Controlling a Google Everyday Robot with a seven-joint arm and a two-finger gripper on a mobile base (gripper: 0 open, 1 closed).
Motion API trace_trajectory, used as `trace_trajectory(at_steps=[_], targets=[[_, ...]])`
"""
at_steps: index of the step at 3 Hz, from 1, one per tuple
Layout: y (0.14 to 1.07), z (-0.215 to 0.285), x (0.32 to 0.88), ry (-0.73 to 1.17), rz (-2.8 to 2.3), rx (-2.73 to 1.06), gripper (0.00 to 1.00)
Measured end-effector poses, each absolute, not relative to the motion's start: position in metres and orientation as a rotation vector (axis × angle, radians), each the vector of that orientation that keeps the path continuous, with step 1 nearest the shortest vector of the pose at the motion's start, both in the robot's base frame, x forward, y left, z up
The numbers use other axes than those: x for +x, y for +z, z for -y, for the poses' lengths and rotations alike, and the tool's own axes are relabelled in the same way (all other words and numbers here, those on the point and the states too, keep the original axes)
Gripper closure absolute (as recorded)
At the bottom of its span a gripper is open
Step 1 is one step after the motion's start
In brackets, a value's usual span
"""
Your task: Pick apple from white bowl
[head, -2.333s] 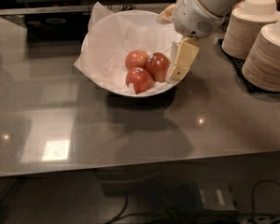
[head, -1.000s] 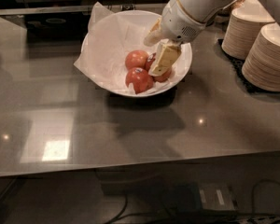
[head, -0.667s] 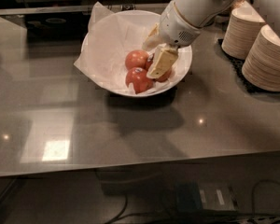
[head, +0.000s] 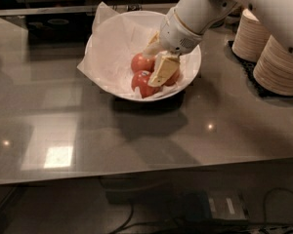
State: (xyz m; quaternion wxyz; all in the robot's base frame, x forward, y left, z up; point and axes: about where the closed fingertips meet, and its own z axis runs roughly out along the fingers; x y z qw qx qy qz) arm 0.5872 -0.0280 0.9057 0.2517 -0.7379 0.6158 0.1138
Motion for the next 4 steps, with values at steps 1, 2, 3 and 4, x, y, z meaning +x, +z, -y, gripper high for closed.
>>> trace_trajectory(at_steps=[1,2,3,4], targets=[[0.905,0.018,0.58,0.318,-1.649,-2.03,0.41],[0.88,0.019,0.578,0.292,-1.609,-2.081,0.36],[0.871,0.017,0.582,0.3,-1.611,-2.097,0.36],[0.866,0.013,0.586,0.313,-1.611,-2.117,0.36]])
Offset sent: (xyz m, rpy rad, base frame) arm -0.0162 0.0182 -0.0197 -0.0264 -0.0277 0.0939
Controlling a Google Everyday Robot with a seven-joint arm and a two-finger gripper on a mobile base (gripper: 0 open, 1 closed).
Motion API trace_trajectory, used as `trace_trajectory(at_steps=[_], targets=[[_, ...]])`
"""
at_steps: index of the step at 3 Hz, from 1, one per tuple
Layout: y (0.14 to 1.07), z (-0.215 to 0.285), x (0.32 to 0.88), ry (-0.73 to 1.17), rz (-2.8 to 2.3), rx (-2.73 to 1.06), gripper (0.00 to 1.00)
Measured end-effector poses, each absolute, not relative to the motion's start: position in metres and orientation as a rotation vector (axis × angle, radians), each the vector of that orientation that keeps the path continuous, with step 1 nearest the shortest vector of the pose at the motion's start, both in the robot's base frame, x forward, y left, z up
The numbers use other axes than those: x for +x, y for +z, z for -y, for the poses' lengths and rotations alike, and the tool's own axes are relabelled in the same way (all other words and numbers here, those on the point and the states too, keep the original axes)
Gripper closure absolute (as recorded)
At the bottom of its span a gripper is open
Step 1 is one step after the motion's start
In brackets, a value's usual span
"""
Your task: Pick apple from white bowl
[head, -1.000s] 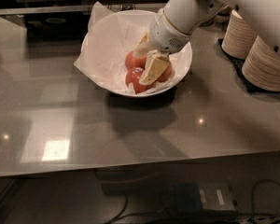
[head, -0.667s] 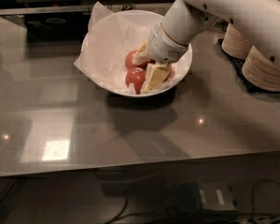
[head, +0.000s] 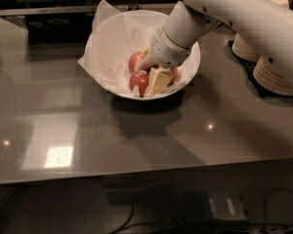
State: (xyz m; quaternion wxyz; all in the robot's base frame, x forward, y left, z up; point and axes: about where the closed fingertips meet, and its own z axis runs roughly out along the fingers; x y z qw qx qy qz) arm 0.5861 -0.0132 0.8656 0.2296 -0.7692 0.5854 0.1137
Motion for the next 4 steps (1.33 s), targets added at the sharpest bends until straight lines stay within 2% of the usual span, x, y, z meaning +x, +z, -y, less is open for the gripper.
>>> trace_trajectory(at_steps=[1,2,4], targets=[[0.863,0.0106,0.5882,0.321,-1.612,-2.13,0.37],[0.86,0.0085,0.5896,0.335,-1.62,-2.142,0.56],[0.8604,0.0085,0.5896,0.335,-1.62,-2.142,0.99]])
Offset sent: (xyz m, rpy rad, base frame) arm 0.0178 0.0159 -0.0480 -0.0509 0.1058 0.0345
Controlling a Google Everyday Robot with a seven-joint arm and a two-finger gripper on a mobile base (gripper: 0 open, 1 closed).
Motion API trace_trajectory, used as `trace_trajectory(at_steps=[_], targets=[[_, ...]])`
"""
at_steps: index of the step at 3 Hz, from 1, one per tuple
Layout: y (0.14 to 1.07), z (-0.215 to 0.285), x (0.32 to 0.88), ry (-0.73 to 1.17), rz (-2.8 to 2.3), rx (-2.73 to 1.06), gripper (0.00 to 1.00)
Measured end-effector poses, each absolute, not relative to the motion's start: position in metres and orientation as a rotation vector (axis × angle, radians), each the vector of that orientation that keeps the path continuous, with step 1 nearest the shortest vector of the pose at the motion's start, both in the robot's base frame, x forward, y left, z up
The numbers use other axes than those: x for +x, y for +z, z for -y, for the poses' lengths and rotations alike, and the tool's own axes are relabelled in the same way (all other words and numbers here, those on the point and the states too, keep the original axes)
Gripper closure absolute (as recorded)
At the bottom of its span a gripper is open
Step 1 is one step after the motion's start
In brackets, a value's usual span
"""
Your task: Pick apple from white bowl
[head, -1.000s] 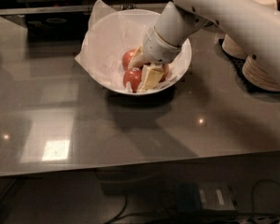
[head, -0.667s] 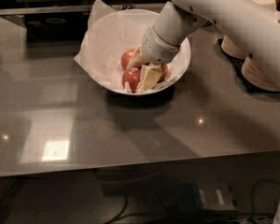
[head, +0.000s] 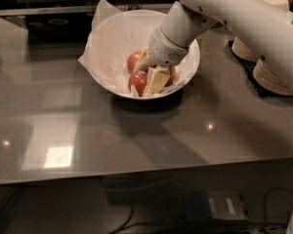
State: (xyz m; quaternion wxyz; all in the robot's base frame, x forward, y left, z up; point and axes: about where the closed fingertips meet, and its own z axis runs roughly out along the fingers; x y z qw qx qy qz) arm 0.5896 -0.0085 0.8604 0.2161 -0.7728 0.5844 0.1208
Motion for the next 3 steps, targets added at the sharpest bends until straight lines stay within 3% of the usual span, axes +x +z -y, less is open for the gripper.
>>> trace_trajectory(at_steps=[3], targets=[[0.918,0.04,0.59,0.381,-1.592,-1.959,1.0]])
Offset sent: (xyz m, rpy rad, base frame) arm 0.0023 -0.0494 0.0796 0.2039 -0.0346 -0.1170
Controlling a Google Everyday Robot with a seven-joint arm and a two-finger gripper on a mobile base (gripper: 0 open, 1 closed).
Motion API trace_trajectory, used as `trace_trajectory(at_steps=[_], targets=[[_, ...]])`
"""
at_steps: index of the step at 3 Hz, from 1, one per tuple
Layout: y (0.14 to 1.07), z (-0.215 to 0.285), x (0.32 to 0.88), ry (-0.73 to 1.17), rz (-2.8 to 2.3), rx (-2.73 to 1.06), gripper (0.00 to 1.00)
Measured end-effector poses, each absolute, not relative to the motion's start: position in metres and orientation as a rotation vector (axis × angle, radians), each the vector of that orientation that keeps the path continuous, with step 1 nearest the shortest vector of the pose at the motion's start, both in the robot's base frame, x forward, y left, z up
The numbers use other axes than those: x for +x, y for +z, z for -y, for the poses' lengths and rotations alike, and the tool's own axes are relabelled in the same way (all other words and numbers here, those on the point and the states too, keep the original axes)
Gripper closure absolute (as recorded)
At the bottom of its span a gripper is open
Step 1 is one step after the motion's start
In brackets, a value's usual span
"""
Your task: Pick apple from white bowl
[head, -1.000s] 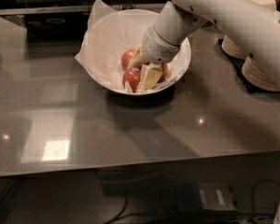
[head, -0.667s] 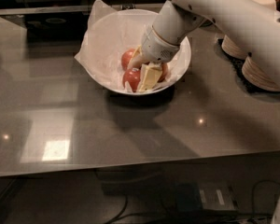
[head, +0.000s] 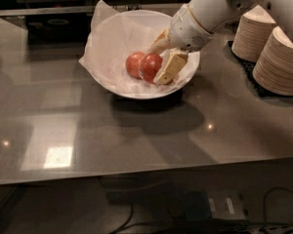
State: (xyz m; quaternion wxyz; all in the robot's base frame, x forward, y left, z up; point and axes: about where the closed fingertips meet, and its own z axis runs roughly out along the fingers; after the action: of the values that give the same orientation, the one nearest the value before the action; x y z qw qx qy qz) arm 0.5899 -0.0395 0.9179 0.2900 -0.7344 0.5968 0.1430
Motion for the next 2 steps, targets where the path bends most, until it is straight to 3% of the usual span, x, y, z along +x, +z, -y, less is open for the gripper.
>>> trace_trajectory(at_steps=[2], targets=[[0.966,0.074,0.592,0.371,-1.515,-1.784,1.0]])
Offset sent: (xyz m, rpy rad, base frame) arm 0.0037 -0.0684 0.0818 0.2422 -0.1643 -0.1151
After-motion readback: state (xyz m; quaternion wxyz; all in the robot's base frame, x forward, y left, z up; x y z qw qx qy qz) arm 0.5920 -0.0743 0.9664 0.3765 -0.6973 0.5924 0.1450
